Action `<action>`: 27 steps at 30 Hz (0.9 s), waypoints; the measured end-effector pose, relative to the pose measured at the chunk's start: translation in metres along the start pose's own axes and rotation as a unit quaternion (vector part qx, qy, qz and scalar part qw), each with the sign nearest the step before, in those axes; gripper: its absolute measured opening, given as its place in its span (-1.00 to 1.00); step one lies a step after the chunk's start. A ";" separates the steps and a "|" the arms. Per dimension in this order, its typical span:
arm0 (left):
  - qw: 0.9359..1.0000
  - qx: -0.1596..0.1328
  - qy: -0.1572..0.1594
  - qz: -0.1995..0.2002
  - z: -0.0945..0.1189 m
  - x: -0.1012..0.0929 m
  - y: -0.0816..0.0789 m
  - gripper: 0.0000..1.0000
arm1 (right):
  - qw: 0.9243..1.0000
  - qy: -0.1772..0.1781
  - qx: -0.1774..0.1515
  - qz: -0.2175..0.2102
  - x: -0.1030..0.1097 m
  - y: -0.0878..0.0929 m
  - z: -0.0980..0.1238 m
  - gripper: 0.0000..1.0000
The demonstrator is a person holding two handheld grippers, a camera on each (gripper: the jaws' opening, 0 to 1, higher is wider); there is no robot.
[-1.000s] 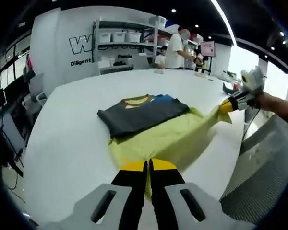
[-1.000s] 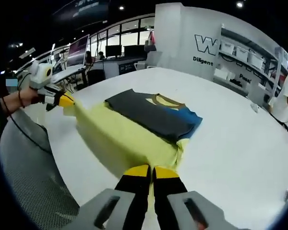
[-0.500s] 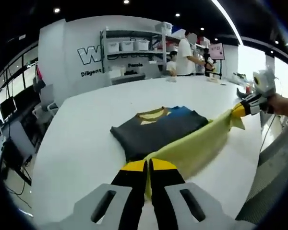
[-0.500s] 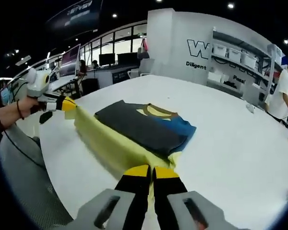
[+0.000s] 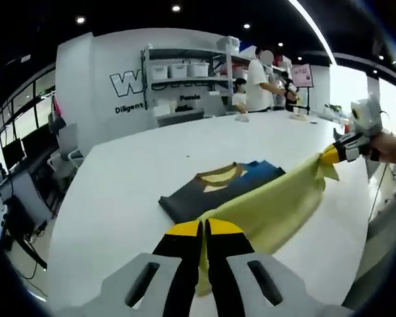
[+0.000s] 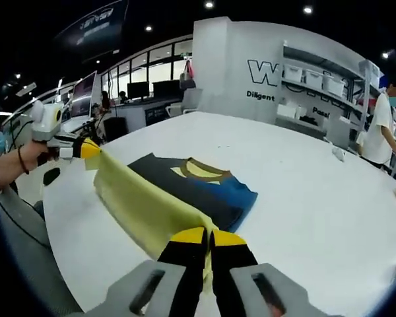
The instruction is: Fold the garment on the visible template until the final outline fits inside the template.
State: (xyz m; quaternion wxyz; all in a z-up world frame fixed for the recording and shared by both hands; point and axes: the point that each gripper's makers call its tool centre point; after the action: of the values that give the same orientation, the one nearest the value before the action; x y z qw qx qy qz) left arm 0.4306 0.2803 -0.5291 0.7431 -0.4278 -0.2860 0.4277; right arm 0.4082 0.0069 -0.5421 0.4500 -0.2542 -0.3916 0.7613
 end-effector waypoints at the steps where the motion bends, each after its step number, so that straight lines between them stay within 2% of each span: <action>1: 1.000 -0.001 0.000 -0.001 -0.004 0.002 -0.001 -1.00 | 1.000 0.000 0.000 -0.001 -0.001 -0.001 -0.001 -1.00; 5: 1.000 -0.002 0.001 -0.003 -0.007 0.004 -0.003 -1.00 | 1.000 0.004 -0.001 -0.005 -0.004 -0.005 -0.004 -1.00; 7: 1.000 -0.007 0.000 -0.004 -0.015 0.010 -0.012 -1.00 | 1.000 0.013 -0.003 0.008 -0.009 -0.014 -0.013 -1.00; 11: 1.000 -0.010 -0.002 -0.009 -0.024 0.016 -0.021 -1.00 | 1.000 0.022 -0.005 0.011 -0.016 -0.023 -0.021 -1.00; 20: 0.999 -0.014 -0.001 -0.035 -0.047 0.028 -0.043 -1.00 | 0.999 0.047 -0.016 -0.007 -0.035 -0.041 -0.040 -1.00; 27: 0.999 -0.004 -0.003 -0.047 -0.065 0.038 -0.047 -1.00 | 0.998 0.057 -0.022 -0.013 -0.045 -0.052 -0.059 -1.00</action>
State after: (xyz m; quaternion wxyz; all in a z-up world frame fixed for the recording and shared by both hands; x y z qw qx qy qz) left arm 0.5182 0.2753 -0.5162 0.7597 -0.4160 -0.3095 0.3924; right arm 0.4977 0.0035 -0.5309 0.4757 -0.3022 -0.3850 0.7309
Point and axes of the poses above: the point that each gripper's makers call its tool centre point, and the gripper's own axes: z roughly backward along the fingers, x roughly to its left, y roughly out of its underside, and after that the axes turned 3 degrees about x, right-handed
